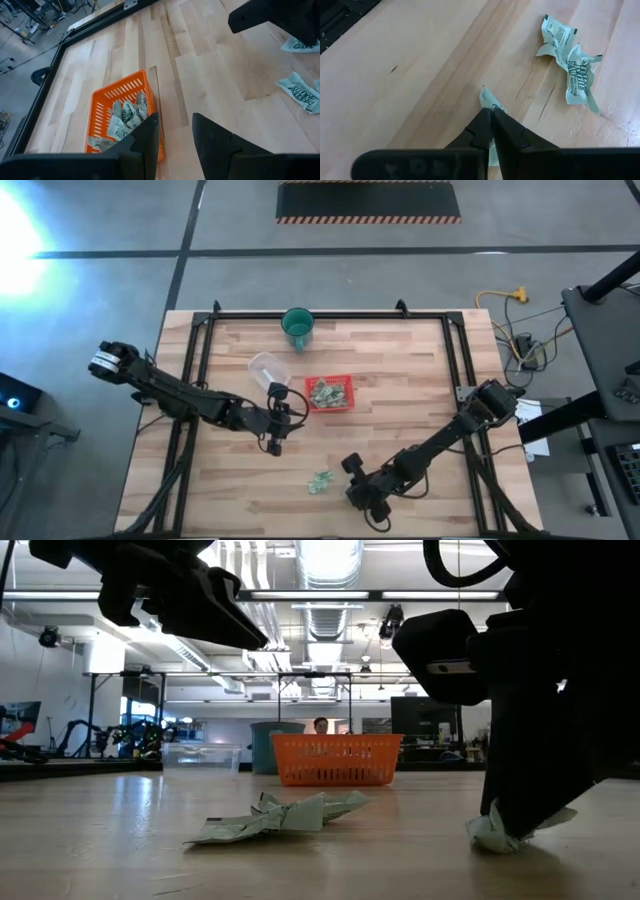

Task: Pick and place items into bin
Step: Put the stevia packet into the orange bin

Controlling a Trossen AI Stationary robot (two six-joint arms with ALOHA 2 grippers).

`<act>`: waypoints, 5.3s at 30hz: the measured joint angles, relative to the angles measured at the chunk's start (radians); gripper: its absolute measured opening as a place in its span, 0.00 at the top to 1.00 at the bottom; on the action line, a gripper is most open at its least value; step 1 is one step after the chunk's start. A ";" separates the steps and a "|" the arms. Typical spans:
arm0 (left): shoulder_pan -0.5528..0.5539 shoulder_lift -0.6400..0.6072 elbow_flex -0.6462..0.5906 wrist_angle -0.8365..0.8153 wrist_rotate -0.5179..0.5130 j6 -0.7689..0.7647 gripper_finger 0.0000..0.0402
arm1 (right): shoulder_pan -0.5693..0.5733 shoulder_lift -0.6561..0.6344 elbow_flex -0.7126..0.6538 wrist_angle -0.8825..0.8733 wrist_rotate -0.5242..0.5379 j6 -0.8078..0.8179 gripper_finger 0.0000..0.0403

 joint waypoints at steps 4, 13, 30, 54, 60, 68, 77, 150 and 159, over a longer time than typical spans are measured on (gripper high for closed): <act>0.000 0.000 0.000 0.000 0.000 0.000 0.75 | 0.000 -0.001 0.000 0.000 0.005 -0.003 0.98; 0.000 0.000 -0.002 0.000 0.000 0.000 0.75 | 0.000 -0.035 0.042 -0.140 0.114 0.005 0.98; 0.000 0.000 -0.006 -0.001 0.000 0.000 0.75 | -0.070 -0.121 0.053 -0.340 0.710 -0.041 0.98; 0.000 0.000 -0.006 -0.005 0.000 0.000 0.75 | -0.461 -0.126 0.033 -0.345 0.443 -0.065 0.98; 0.000 0.000 -0.006 -0.005 0.000 0.000 0.75 | -0.460 -0.126 0.030 -0.343 0.456 -0.062 0.94; 0.000 0.000 -0.006 -0.005 0.000 0.000 0.75 | -0.460 -0.127 0.030 -0.344 0.458 -0.062 0.78; -0.001 0.000 -0.006 -0.039 0.208 0.001 0.75 | -0.392 -0.252 0.024 -0.399 0.488 -0.038 0.73; -0.175 0.565 0.113 0.369 0.442 -0.240 0.49 | -0.014 -0.569 -0.094 -0.358 0.502 0.122 0.83; -0.170 0.595 0.121 0.374 0.438 -0.254 0.49 | -0.014 -0.569 -0.094 -0.358 0.502 0.122 0.83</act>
